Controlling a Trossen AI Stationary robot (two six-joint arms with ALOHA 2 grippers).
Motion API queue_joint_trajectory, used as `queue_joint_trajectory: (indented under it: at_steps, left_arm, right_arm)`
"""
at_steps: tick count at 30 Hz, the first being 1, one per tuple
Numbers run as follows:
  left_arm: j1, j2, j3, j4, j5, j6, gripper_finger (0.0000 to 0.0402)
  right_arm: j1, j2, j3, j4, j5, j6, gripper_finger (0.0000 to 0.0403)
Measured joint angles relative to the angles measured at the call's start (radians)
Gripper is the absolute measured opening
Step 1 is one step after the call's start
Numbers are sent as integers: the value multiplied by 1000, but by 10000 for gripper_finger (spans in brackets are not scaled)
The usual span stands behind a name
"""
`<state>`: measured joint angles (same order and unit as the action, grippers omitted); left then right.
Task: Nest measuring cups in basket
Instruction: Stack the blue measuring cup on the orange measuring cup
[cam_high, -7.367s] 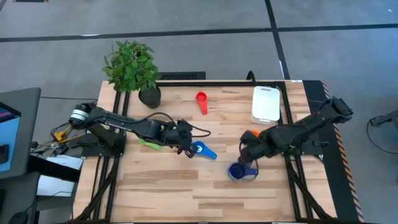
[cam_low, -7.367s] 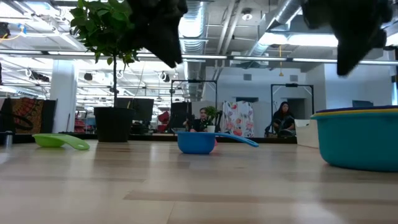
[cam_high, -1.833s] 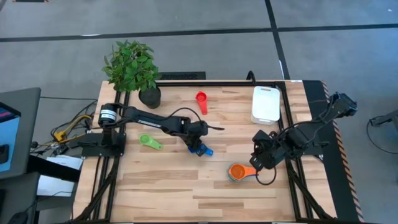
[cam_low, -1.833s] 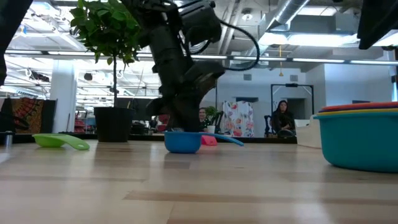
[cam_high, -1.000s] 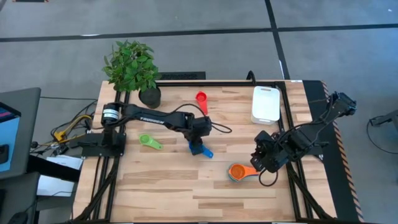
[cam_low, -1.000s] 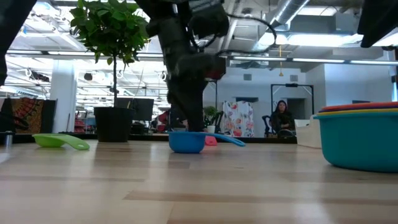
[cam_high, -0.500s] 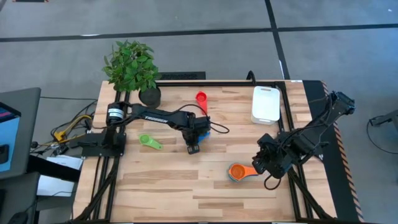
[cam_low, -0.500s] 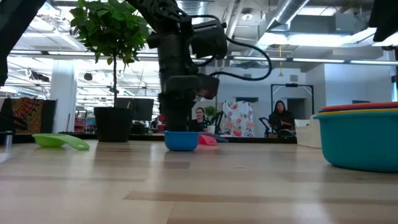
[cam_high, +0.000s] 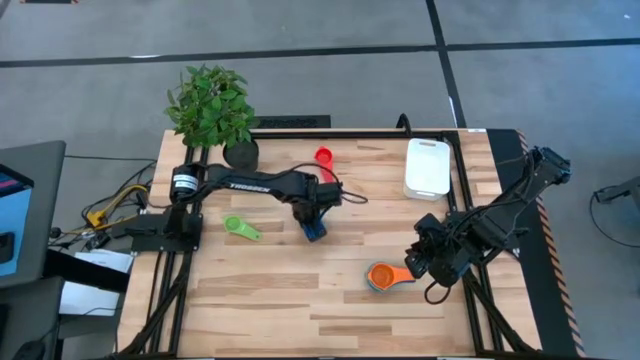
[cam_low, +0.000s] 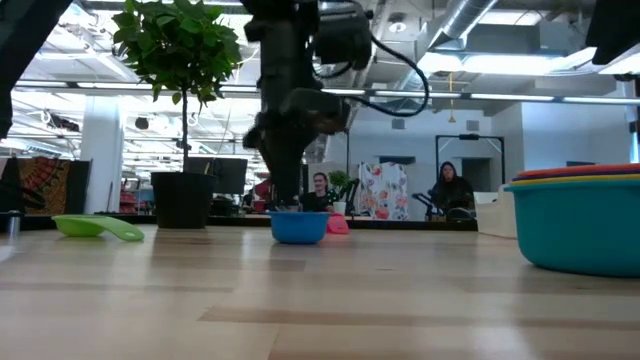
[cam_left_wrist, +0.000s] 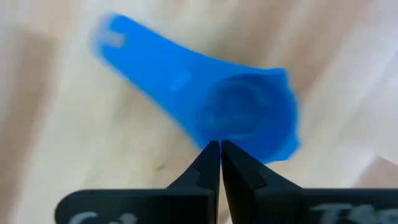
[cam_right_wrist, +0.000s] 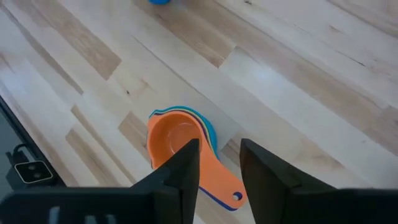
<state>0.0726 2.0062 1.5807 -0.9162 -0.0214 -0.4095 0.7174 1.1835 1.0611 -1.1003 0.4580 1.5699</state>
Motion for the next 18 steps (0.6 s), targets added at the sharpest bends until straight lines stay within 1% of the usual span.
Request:
queue_joint_trajectory:
  at_steps: [3,5,7,11,16,18]
  left_arm:
    - [-2,0,35,-94,-101,-106,12]
    - [-7,0,35,-110,-135,-192,28]
    - [-18,-1,35,-114,-142,-257,49]
    - [-45,-2,5,-18,-115,-342,103]
    - [-65,-2,1,-14,-119,-449,174]
    - [-66,-2,-8,-10,-134,-489,193]
  right_arm:
    - [0,0,0,-4,0,0,149]
    - [0,0,0,-10,0,0,155]
    - [0,0,0,-19,0,1,160]
    - [0,0,0,-23,15,-4,166]
    - [0,0,0,-43,15,-32,168]
    - [0,0,0,-67,15,-33,166]
